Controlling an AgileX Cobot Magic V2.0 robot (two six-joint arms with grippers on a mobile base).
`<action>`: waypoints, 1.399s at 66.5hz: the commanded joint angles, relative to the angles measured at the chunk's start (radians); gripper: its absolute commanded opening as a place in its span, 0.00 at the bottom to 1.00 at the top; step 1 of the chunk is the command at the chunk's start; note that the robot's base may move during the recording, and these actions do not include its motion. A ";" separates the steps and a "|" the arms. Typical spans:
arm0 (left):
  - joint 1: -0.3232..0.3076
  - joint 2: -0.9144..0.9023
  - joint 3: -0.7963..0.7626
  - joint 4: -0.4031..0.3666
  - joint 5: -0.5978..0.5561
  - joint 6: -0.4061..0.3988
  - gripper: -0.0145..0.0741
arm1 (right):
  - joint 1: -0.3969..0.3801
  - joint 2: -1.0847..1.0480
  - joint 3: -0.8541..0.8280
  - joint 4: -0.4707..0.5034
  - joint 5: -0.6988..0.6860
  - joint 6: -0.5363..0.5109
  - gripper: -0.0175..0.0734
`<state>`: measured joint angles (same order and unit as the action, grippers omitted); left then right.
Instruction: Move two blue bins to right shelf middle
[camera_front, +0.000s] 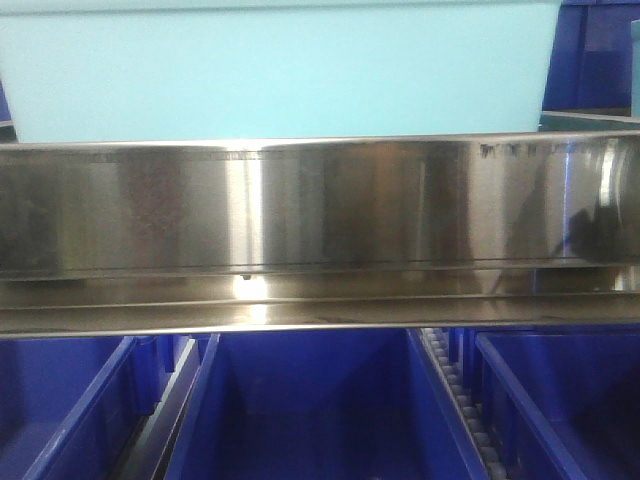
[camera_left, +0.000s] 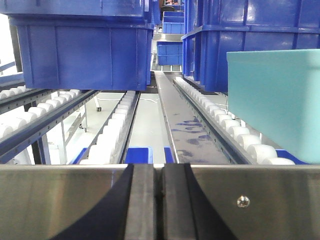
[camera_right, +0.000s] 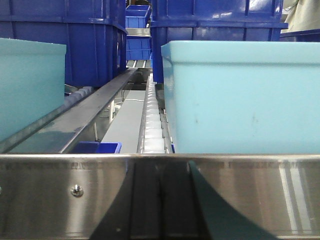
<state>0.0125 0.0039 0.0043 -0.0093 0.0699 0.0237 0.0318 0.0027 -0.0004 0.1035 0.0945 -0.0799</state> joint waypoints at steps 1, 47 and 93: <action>0.004 -0.004 -0.004 -0.006 -0.016 -0.001 0.04 | 0.002 -0.003 0.000 -0.009 -0.020 -0.001 0.01; 0.004 -0.004 -0.004 -0.006 -0.108 -0.001 0.04 | 0.002 -0.003 0.000 -0.009 -0.047 -0.001 0.01; 0.004 -0.004 -0.008 -0.044 -0.358 -0.001 0.04 | 0.002 -0.003 -0.093 0.009 -0.187 -0.001 0.01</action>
<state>0.0125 0.0024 0.0043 -0.0353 -0.2249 0.0237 0.0318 0.0027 -0.0302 0.1056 -0.0811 -0.0799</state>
